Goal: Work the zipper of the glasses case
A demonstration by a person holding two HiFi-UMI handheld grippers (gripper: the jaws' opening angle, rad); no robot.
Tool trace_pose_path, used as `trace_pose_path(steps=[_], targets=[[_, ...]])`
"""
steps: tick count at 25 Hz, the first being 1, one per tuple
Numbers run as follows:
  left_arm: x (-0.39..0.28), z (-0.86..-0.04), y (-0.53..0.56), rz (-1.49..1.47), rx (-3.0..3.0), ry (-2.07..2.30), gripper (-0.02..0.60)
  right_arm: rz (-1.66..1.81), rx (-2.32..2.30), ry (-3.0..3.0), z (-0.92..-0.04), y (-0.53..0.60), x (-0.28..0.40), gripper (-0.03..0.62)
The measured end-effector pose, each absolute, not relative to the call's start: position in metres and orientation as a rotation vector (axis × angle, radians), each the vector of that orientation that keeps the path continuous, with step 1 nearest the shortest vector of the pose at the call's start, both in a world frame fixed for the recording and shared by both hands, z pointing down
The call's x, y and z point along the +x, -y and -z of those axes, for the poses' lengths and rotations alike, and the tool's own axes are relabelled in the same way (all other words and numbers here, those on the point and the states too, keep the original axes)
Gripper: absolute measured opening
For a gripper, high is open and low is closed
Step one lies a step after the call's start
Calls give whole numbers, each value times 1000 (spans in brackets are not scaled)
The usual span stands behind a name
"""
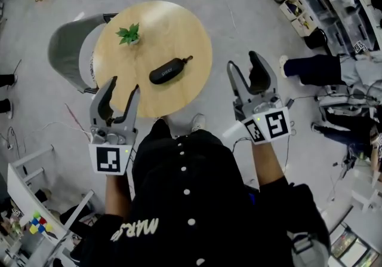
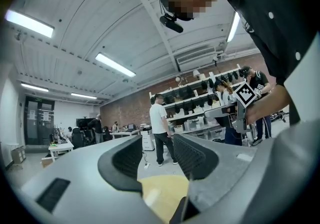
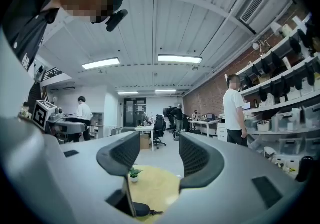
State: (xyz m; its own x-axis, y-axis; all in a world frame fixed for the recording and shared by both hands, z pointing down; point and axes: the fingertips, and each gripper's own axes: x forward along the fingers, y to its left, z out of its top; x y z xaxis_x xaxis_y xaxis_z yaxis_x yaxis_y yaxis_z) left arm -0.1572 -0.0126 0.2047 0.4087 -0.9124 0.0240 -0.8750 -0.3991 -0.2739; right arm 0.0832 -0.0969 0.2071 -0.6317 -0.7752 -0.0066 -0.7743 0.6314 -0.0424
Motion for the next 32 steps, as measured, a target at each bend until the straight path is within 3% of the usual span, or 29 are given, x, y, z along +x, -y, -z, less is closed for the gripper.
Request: trace_pose_path(steps=[12, 19, 24, 32], targets=[[-201, -219, 56, 243, -2591, -1343, 184, 24, -1475, -2807, -212, 116, 25, 233], [-190, -240, 70, 253, -2722, -1141, 184, 62, -1543, -2875, -241, 113, 19, 233], [-160, -282, 78, 301, -2799, -1002, 184, 172, -1477, -2961, -293, 113, 27, 230], [-144, -391, 82, 609, -3047, -1155, 184, 236, -1384, -3278, -394, 123, 20, 227]])
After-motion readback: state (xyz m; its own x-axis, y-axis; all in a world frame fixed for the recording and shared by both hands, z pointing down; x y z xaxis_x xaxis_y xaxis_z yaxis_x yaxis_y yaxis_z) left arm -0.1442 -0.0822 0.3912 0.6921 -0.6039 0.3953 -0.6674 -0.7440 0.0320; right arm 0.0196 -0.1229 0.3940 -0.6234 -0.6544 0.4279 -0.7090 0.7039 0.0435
